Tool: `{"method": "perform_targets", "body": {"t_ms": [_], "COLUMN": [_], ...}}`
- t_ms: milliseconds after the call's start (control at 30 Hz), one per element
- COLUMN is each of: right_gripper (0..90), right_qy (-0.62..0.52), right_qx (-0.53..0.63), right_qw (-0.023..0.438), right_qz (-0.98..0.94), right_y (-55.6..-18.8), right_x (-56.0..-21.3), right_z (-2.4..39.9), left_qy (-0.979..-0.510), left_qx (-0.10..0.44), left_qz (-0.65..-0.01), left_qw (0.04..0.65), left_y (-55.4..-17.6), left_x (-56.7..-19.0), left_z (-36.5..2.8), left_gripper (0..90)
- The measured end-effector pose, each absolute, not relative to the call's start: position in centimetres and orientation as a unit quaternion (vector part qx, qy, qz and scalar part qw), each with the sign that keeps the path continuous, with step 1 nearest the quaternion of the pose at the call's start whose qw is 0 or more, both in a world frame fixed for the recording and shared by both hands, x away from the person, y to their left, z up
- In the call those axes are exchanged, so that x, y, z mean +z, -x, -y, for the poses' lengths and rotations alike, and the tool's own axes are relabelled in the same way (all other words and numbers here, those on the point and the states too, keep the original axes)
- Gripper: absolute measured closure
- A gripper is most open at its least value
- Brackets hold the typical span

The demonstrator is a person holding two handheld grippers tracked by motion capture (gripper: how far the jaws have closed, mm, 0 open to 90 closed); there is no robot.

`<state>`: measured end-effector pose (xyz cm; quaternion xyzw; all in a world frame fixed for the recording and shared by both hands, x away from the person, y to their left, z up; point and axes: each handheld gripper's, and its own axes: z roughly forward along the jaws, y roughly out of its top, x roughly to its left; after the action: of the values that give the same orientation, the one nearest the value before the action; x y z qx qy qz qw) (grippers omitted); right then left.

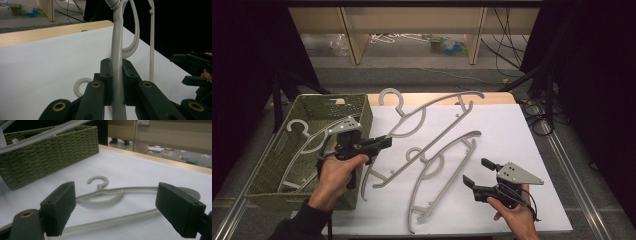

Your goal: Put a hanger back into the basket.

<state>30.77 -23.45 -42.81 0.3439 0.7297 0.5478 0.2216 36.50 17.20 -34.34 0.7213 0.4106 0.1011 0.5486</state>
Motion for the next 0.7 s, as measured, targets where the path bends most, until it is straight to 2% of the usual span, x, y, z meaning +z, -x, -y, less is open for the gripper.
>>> {"method": "perform_targets", "body": {"t_ms": [367, 700], "right_gripper": [17.5, 17.5], "right_qy": [-0.343, -0.345], "right_qx": [0.545, 0.543], "right_qw": [0.22, 0.222], "right_qz": [-0.732, -0.733], "right_y": [-30.8, -30.7], "right_x": [-42.8, -42.8], "right_z": [23.4, 23.4], "left_qy": [-0.693, -0.686], "left_qx": [0.151, 0.178], "left_qz": [-0.422, -0.442], "left_qw": [0.565, 0.55], "left_y": [-36.2, -36.7], "left_x": [-31.4, -31.5], "left_z": [-22.9, -25.8], "left_gripper": [80.7, 80.8]}}
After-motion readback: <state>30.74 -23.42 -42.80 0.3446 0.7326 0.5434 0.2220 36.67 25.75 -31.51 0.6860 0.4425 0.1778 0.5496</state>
